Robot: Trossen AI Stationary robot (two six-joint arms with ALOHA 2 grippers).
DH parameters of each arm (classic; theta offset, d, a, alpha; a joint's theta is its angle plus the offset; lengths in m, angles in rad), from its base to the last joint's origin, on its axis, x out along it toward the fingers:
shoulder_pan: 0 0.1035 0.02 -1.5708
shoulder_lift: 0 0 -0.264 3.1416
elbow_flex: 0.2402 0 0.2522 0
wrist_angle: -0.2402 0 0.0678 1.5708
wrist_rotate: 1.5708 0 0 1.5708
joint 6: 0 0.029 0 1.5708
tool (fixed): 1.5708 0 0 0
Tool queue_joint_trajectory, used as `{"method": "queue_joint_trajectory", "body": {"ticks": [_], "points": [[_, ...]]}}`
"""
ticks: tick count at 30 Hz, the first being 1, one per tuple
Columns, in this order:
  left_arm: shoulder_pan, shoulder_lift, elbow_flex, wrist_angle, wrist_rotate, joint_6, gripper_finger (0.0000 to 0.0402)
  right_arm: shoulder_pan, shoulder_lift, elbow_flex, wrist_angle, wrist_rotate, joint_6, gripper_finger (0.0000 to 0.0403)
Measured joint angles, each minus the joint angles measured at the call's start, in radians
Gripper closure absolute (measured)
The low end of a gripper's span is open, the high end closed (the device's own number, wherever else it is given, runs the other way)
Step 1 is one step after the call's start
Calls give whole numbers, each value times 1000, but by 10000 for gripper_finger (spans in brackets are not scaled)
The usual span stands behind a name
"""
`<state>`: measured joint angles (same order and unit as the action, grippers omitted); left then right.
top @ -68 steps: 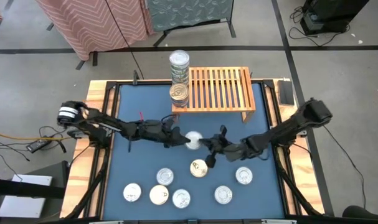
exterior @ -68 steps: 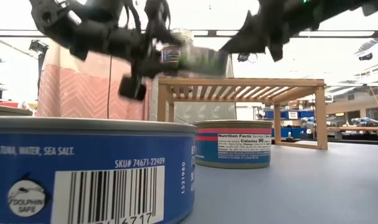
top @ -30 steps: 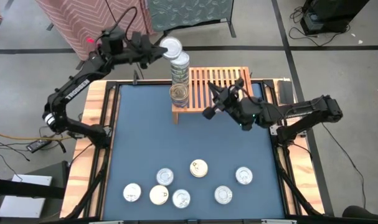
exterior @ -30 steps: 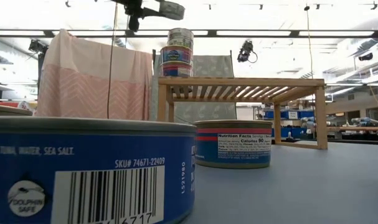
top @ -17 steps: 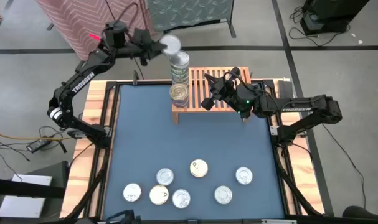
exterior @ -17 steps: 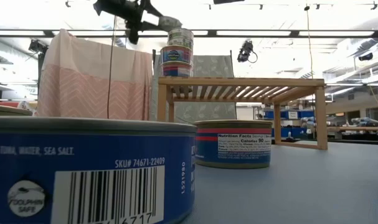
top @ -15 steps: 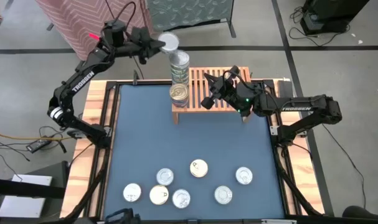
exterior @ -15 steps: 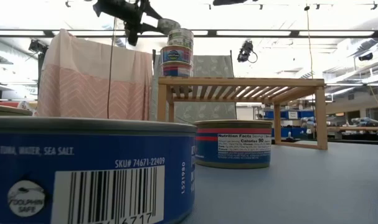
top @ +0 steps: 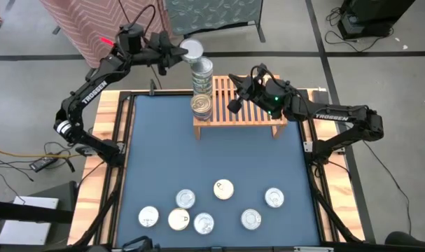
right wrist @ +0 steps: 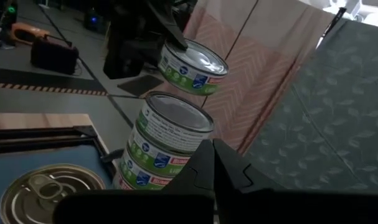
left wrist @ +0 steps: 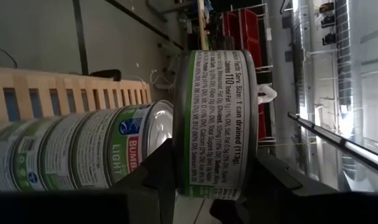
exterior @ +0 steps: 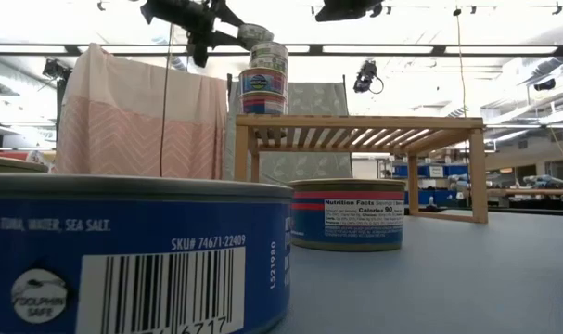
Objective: Stack canned seafood by type on shelf
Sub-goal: Stack the green tuna can on top of the other green tuna cans on the shelf
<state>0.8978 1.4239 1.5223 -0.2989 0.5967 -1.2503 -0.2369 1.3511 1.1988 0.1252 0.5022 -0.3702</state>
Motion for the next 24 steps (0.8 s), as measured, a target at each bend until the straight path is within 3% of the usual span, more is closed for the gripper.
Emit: {"method": "queue_joint_trajectory", "body": {"ticks": [24], "points": [[-70,12,0,-19,-29,13,258,-21,53,-1,-8,-52,0,402]]}}
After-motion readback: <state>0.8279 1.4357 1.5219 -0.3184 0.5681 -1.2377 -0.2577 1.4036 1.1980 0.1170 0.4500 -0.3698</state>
